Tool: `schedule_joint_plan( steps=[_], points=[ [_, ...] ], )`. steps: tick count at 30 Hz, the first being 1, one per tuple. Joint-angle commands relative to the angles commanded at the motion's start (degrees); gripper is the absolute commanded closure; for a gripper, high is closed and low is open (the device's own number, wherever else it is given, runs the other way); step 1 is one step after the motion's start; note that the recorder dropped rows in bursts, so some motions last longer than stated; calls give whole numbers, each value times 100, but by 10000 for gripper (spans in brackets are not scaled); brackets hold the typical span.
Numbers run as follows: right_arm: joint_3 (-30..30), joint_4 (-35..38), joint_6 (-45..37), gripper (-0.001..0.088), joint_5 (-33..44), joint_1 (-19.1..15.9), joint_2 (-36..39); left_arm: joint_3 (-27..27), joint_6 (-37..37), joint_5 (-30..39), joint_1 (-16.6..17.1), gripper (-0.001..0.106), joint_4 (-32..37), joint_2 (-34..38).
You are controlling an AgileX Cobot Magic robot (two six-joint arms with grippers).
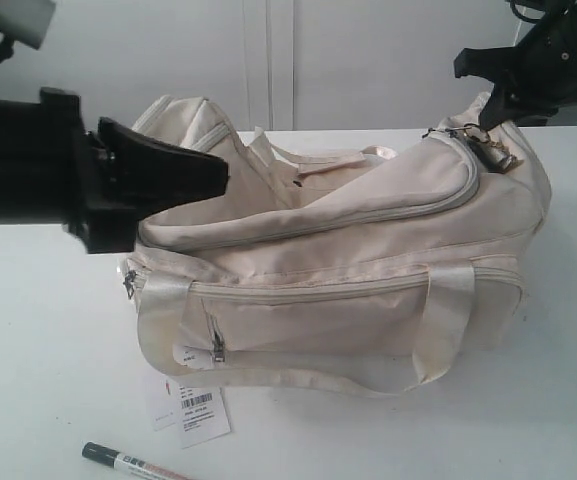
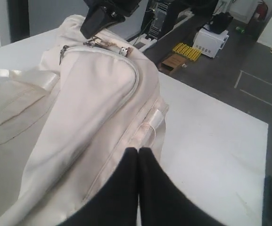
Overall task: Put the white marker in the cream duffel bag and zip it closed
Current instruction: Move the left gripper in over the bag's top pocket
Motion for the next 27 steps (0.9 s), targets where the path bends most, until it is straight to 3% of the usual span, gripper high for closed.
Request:
schedule_joint_plan(
  steps=[6,9,11,21,23,27],
  points=[
    [0,0,0,868,0,0,0,-360,0,-957,-616,1053,1037,404],
    [0,0,0,868,0,0,0,-528,79,-1310,-704,1053,1628,533],
    [0,0,0,868,0,0,0,-684,79,-1204,-728,1053,1640,590],
    [0,0,0,868,0,0,0,-1266,108,1714,-728,1053,494,695],
    [0,0,0,868,0,0,0,-1266,399,2311,-728,1053,784,695],
    [0,0,0,868,0,0,0,-1266,592,2669,-728,1053,2024,695]
  ],
)
